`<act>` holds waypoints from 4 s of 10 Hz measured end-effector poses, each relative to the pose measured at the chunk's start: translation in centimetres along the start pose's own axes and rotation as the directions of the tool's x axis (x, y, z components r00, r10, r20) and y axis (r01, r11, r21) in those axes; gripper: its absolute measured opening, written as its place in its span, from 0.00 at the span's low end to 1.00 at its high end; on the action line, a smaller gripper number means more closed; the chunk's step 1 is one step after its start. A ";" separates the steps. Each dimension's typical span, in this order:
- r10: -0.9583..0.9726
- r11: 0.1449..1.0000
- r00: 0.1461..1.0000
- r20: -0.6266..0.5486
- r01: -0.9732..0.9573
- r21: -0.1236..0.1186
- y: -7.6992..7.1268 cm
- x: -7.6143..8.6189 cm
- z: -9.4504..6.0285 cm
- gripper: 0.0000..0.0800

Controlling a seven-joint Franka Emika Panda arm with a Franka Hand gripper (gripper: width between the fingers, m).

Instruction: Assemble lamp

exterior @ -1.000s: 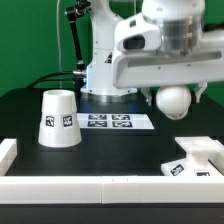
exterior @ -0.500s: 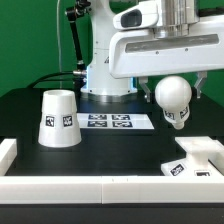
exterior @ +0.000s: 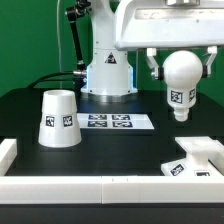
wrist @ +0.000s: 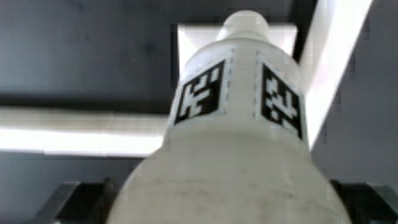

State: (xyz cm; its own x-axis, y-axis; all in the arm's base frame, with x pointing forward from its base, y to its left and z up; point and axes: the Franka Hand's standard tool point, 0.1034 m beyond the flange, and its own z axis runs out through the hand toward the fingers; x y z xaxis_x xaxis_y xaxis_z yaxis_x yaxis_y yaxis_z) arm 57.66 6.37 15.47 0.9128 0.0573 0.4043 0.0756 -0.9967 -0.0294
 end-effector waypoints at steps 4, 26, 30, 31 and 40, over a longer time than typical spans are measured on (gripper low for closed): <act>-0.088 0.996 0.996 0.018 0.088 -0.003 -0.1 -0.8 0.4 0.72; -0.272 0.962 0.956 -0.108 0.272 -0.016 -2.7 2.9 3.0 0.72; -0.279 0.960 0.953 -0.117 0.278 -0.025 -2.0 2.8 3.0 0.72; -0.278 0.960 0.952 -0.131 0.277 -0.029 -2.0 2.9 3.0 0.72; -0.276 0.961 0.951 -0.138 0.274 -0.040 -1.0 2.6 2.9 0.72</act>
Offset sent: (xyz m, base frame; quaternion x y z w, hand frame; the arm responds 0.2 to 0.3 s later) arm 0.0327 -0.0146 0.0165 -0.0890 0.0757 -0.2393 0.9639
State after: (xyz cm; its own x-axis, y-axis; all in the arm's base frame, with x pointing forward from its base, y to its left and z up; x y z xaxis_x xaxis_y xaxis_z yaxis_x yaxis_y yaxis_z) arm 61.14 7.72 13.95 0.7919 0.3222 0.5187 0.3065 -0.9445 0.1187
